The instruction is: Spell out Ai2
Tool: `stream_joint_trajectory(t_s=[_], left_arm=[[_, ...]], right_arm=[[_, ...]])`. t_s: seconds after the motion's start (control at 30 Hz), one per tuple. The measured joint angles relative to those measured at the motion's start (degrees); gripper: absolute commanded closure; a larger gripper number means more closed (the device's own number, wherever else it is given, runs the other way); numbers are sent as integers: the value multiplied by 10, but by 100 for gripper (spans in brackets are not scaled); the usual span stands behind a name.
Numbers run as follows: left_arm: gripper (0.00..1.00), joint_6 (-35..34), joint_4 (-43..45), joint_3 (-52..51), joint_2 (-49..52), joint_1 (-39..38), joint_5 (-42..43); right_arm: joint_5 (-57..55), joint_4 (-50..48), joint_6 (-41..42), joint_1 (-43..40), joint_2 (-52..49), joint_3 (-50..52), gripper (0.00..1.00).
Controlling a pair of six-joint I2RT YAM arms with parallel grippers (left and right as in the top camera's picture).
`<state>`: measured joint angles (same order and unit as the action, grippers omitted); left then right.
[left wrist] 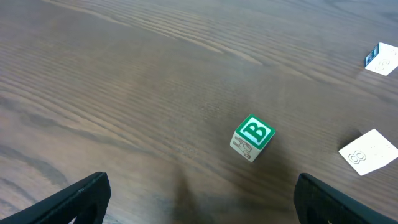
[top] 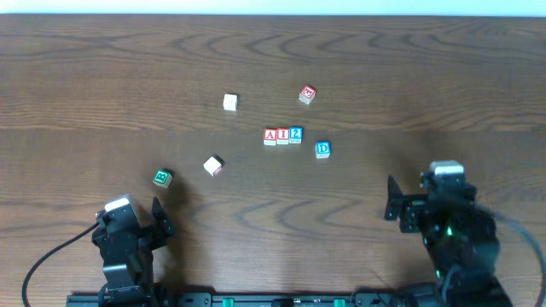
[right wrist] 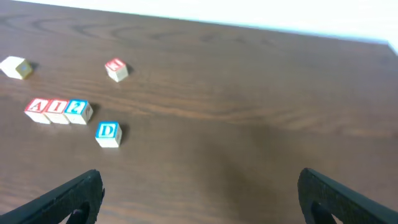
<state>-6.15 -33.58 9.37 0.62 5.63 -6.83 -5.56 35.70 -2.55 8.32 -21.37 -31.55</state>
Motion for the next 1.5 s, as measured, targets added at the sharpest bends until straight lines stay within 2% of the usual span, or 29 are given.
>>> stream_joint_trajectory(t_s=[0.23,0.43,0.97,1.5], left_arm=[[5,0,0,0,0,0,0],[5,0,0,0,0,0,0],[5,0,0,0,0,0,0],[5,0,0,0,0,0,0]], right_arm=[[30,-12,-56,-29,134,106,1],[37,-11,-68,-29,199,155,1],[41,-8,-70,-29,205,224,1],[41,-9,-70,-29,205,226,1]])
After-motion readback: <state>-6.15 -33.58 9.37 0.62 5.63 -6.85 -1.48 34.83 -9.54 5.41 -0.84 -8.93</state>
